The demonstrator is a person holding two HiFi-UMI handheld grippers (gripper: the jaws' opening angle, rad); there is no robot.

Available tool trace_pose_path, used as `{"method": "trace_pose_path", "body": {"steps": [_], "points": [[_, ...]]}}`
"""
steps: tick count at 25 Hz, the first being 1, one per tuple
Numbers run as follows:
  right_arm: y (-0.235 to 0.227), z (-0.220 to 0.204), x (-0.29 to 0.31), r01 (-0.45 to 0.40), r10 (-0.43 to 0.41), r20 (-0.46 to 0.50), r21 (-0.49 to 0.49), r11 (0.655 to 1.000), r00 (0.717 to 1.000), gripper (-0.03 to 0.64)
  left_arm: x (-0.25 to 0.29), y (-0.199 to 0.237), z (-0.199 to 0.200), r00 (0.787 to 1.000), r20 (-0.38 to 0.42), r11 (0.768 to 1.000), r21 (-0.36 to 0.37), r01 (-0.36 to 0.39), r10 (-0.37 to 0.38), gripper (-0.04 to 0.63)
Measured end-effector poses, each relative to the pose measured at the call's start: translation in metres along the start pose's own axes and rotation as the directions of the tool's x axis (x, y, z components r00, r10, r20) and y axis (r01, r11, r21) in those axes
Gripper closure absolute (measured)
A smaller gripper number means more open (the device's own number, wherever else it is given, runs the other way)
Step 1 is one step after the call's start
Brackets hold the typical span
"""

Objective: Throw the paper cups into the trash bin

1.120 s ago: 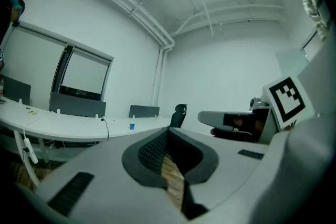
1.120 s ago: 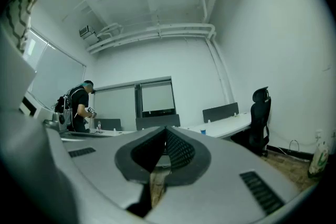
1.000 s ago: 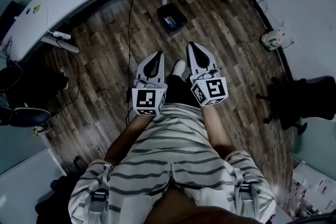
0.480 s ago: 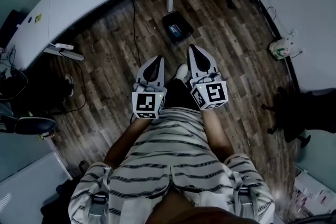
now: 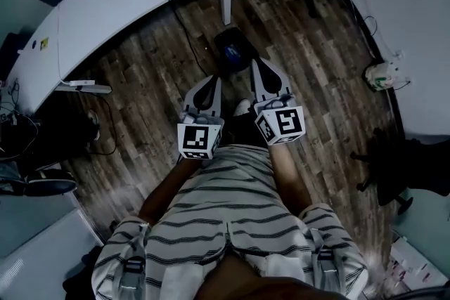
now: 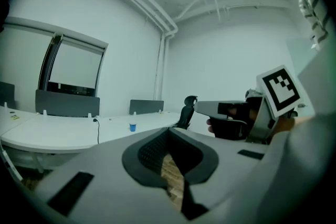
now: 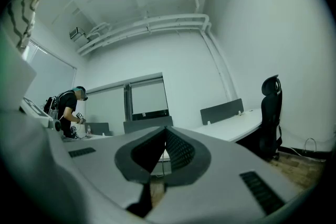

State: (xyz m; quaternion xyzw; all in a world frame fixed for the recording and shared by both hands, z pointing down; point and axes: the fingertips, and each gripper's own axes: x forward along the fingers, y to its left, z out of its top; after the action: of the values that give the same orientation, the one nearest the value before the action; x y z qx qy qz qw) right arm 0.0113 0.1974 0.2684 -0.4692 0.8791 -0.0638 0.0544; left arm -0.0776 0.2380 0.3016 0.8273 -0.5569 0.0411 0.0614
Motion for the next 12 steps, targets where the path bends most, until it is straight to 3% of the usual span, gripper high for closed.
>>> {"method": "trace_pose_path", "body": {"steps": [6, 12], "points": [[-0.049, 0.012, 0.06, -0.007, 0.007, -0.009, 0.015, 1.0, 1.0, 0.601, 0.067, 0.023, 0.016, 0.999, -0.021, 0.999, 0.0, -0.038, 0.038, 0.571], [-0.094, 0.012, 0.105, -0.019, 0.02, -0.049, 0.015, 1.0, 0.999, 0.601, 0.123, 0.058, 0.033, 0.989, -0.009, 0.989, 0.009, -0.148, 0.148, 0.571]]}}
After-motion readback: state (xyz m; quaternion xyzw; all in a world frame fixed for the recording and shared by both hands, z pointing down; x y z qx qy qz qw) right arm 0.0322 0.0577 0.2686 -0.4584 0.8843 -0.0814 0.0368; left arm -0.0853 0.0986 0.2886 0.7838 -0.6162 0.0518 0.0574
